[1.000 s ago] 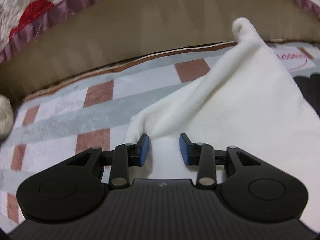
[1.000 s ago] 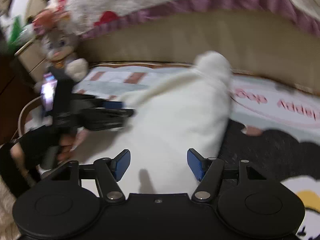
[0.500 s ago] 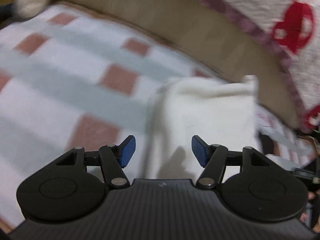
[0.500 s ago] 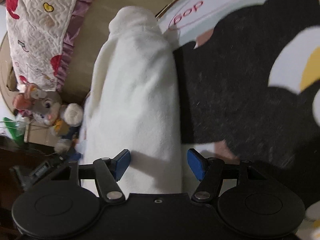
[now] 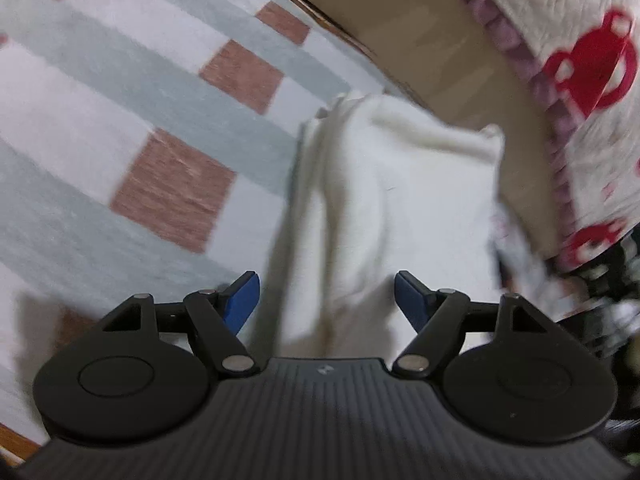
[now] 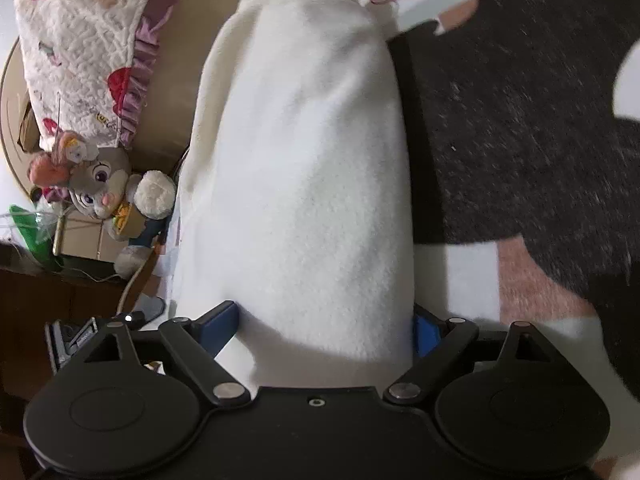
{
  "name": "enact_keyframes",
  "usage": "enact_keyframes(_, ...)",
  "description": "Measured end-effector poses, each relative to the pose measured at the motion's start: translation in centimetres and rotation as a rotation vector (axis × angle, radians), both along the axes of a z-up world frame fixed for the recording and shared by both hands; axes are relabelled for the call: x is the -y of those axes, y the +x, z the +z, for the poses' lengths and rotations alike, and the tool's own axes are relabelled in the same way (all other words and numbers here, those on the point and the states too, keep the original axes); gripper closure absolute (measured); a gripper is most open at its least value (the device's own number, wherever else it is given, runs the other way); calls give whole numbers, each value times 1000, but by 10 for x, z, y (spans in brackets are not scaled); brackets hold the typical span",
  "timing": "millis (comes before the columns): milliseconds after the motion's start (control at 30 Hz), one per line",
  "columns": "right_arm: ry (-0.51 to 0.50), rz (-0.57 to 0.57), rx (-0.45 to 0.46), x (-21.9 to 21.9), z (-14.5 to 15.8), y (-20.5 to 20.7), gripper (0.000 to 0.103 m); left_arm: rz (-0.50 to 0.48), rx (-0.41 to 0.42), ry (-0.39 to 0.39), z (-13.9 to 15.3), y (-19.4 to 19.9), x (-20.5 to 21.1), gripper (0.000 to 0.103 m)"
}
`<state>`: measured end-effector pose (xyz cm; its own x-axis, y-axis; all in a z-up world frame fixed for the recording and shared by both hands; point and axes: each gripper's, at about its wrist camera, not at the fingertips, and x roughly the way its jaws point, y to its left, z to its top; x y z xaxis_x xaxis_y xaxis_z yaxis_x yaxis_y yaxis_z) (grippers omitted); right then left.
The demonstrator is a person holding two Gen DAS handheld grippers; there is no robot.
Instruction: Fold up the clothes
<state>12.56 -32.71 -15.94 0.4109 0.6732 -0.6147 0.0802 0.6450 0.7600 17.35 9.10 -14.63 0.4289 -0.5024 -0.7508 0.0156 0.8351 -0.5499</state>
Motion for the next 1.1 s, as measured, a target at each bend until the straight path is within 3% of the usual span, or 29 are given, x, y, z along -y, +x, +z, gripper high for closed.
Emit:
enact_keyframes(67,-106,26,93,-11,12,-6,33,-50,18,139,0,-1,16,13)
enact_keyframes(100,-188,54,169,-20,23,-12,37,-77,24,188,-1,-2,24,13)
enact_keyframes(167,-329,112,303,-42,47,-24,46,-78,13,188,-3,-1,29,13)
enact_keyframes(233,-420,137,402,-59,70,-33,49,-81,15,150,-3,-1,30,14)
enact_keyframes(333,-522,148,486,-68,91,-36,51,-60,48,125,2,-5,22,14)
enact_keyframes(433,-594,124,459,-58,88,-26,52,-22,87,65,9,-7,13,14)
enact_keyframes(533,-600,106,424,-47,78,-23,51,10,122,9,15,-7,6,13)
enact_keyframes(700,-575,89,406,-37,69,-25,50,-82,78,-51,3,4,25,13)
enact_keyframes(733,-570,86,403,-35,67,-26,50,-105,61,-34,-1,6,32,13)
enact_keyframes(800,-561,79,395,-31,63,-27,50,-152,28,75,-12,12,50,9)
enact_keyframes(833,-556,76,392,-30,61,-27,49,-165,28,92,-15,13,55,3)
enact_keyframes(867,-551,73,388,-28,60,-28,49,-177,27,109,-18,15,60,3)
enact_keyframes(1000,-531,59,373,-20,52,-30,45,-165,22,-3,-26,21,59,4)
enact_keyframes(1033,-516,59,369,-18,52,-30,43,-167,31,-18,-26,21,60,11)
enact_keyframes(1067,-498,59,365,-16,52,-30,41,-174,43,-20,-25,20,61,28)
enact_keyframes(1100,-479,59,361,-14,51,-29,41,-181,56,-23,-24,19,63,34)
